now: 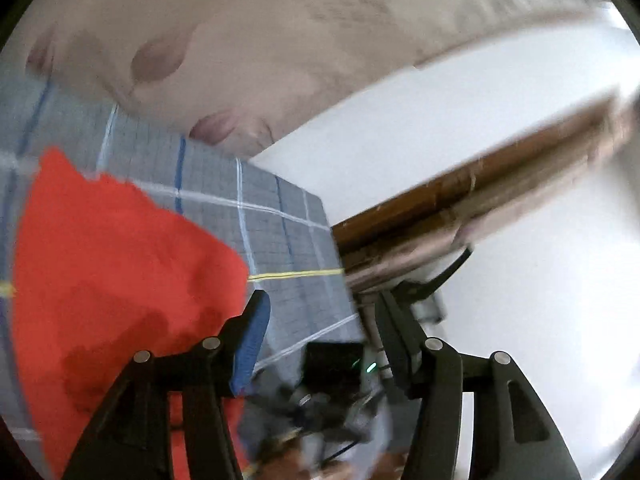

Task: Fold small clothes
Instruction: 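Fold the lifted edge over with the left gripper while the right gripper holds the sweater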

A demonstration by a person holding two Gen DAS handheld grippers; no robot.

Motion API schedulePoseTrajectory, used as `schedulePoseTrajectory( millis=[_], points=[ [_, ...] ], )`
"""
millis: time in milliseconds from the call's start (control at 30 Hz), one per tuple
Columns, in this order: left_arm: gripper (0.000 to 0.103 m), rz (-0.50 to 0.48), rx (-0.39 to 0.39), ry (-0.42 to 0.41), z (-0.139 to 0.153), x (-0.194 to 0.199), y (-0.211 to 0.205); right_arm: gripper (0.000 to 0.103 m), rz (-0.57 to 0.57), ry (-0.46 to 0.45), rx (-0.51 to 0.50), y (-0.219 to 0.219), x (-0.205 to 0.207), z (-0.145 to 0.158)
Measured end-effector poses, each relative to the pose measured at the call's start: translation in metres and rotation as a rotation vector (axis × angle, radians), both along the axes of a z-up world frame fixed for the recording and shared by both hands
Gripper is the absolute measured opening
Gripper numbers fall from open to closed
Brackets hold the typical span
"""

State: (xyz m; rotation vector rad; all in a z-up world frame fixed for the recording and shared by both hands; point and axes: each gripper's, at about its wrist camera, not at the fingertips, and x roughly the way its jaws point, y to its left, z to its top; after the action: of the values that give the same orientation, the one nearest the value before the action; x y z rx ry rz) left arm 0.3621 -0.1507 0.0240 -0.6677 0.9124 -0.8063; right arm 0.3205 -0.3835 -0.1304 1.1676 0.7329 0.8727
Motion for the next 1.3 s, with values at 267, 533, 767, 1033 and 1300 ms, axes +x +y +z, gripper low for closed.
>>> schedulePoseTrajectory(
  millis=[267, 533, 767, 1033, 1300],
  points=[
    [0.059, 0.051, 0.309, -0.080, -0.052, -0.065, 0.043, 0.066, 0.008, 0.028, 0.018, -0.008, 0.009, -0.001],
    [0.059, -0.191, 0.076, -0.071, -0.087, -0.125, -0.015, 0.025, 0.023, 0.007, -0.360, 0.015, 0.042, 0.038],
    [0.059, -0.304, 0.084, -0.099, -0.091, -0.153, -0.041, 0.018, -0.008, -0.015, -0.510, -0.004, 0.072, 0.044],
    [0.059, -0.123, 0.145, -0.156, -0.086, -0.143, 0.026, 0.048, -0.055, 0.076, -0.231, -0.044, 0.046, 0.007],
    [0.060, 0.068, 0.210, -0.239, -0.100, -0.141, 0.080, 0.063, -0.130, -0.050, -0.496, -0.024, -0.066, 0.049]
  ],
)
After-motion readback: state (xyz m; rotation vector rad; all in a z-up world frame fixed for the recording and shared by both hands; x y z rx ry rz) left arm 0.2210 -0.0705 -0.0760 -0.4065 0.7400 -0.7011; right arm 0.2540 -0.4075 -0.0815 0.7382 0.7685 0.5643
